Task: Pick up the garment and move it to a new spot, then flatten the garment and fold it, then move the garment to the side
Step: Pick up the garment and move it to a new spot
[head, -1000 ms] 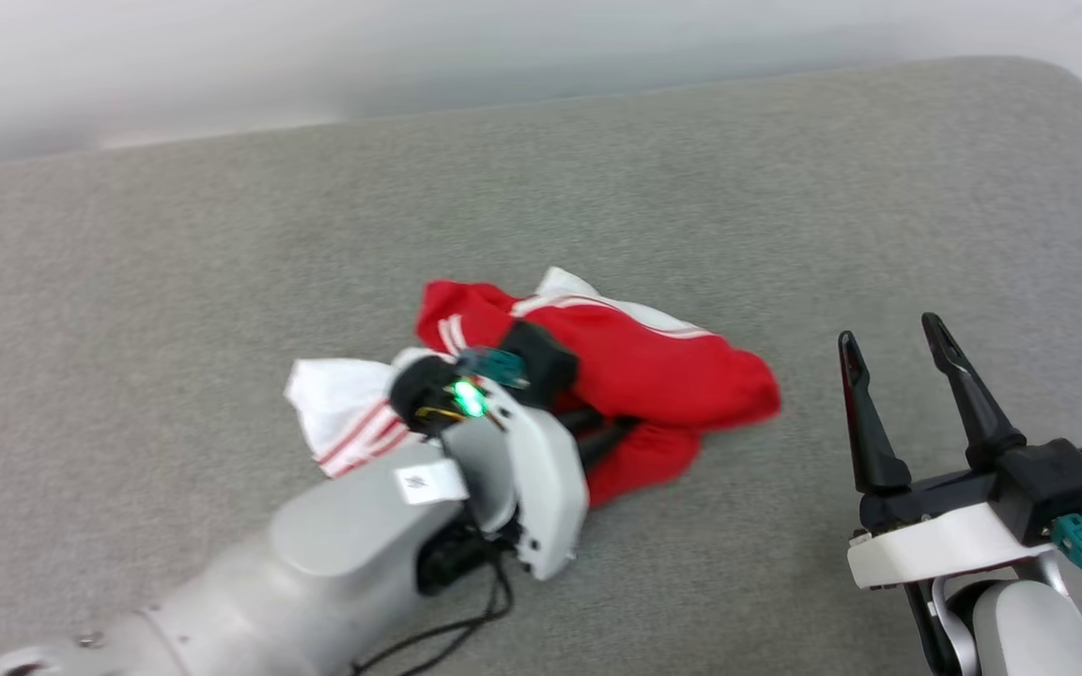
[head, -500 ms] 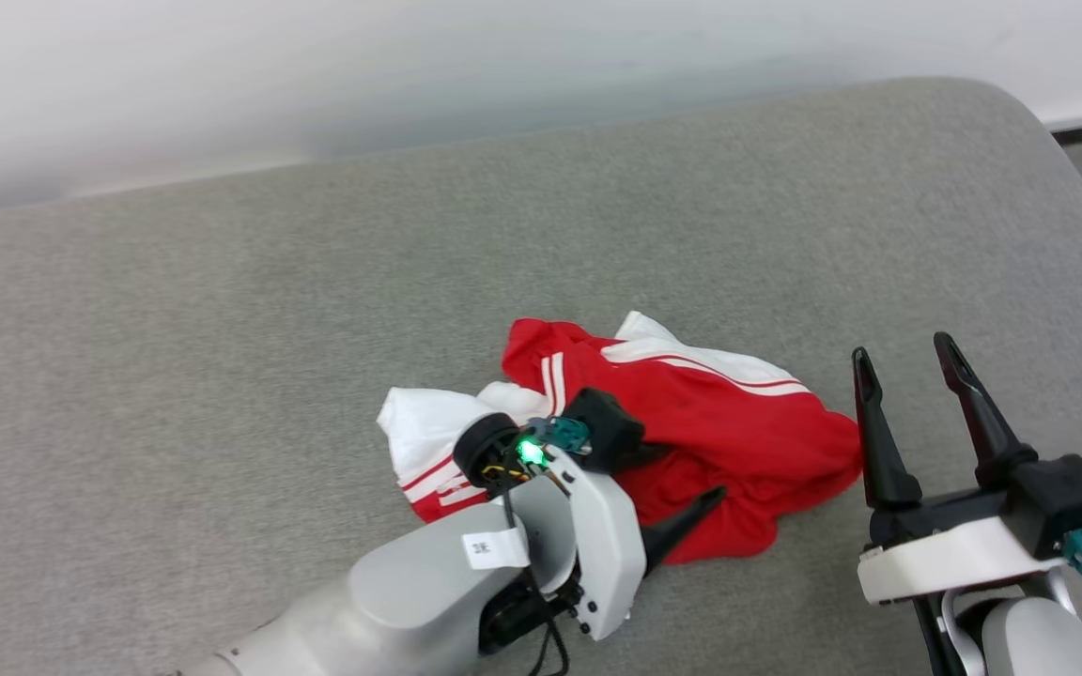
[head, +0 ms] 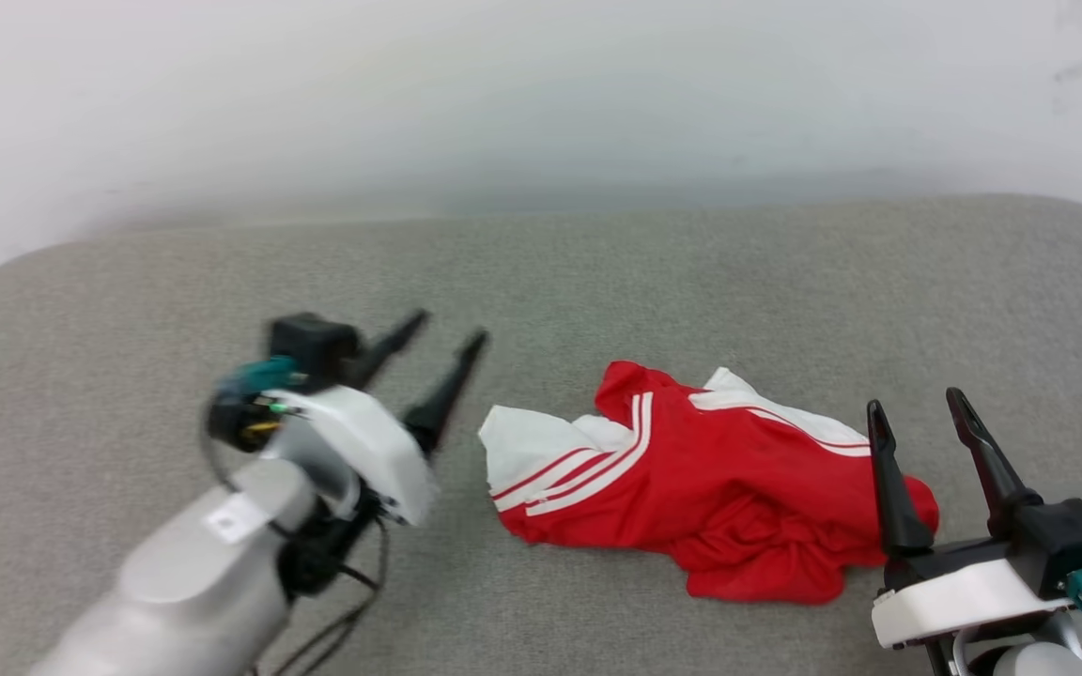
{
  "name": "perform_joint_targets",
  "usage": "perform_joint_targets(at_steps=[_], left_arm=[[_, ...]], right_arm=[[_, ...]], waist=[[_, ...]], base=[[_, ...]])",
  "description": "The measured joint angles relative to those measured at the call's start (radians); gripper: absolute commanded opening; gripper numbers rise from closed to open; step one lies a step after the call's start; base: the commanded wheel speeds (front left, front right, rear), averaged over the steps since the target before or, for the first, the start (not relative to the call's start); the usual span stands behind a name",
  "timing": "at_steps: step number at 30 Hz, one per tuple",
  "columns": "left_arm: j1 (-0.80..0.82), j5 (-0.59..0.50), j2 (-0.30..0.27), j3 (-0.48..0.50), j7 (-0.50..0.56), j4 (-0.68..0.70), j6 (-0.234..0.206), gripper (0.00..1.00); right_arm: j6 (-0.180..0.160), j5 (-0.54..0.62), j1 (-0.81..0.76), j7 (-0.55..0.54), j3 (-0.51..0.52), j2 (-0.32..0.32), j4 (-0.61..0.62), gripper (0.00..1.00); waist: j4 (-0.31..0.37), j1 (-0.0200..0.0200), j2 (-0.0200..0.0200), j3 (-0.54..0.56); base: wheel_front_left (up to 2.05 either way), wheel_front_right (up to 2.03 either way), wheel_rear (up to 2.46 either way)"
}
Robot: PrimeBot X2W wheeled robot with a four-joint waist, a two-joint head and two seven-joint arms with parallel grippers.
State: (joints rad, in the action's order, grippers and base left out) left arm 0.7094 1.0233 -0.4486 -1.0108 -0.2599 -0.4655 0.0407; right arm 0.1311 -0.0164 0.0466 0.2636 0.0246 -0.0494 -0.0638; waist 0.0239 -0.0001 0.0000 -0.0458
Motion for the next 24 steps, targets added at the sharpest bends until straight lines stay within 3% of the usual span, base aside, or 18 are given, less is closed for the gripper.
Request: perform_joint_targets(at_steps=[3,4,10,17,24], left_arm=[[-0.072,-0.058,-0.056,0.162,-0.001,0.096,-0.048,1.00],[-0.151,-0.117,-0.080,0.264,-0.003,0.166,-0.077,1.00],[-0.412,-0.311,-0.062,0.514,-0.003,0.351,-0.128,1.00],[-0.641,-0.474,0.056,0.681,-0.003,0.469,-0.115,1.00],[-0.723,-0.557,0.151,0.758,-0.003,0.466,-0.051,1.00]], right_arm=[[0.000,0.000,-0.011,0.000,0.006,0.000,0.004,1.00],[0.000,0.002,-0.013,0.000,0.009,0.000,0.008,1.00],[0.000,0.002,-0.028,0.000,0.017,0.000,0.020,1.00],[0.000,-0.006,-0.048,0.000,0.020,0.000,0.031,1.00],[0.000,-0.011,-0.050,0.000,0.021,0.000,0.036,1.00]], waist=[[-0.023,0.0000,0.0000,0.016],[-0.033,0.0000,0.0000,0.023],[-0.039,0.0000,0.0000,0.025],[-0.031,0.0000,0.0000,0.029],[-0.027,0.0000,0.0000,0.029]], base=[[0.00,0.00,0.00],[0.00,0.00,0.00],[0.00,0.00,0.00],[0.00,0.00,0.00],[0.00,0.00,0.00]])
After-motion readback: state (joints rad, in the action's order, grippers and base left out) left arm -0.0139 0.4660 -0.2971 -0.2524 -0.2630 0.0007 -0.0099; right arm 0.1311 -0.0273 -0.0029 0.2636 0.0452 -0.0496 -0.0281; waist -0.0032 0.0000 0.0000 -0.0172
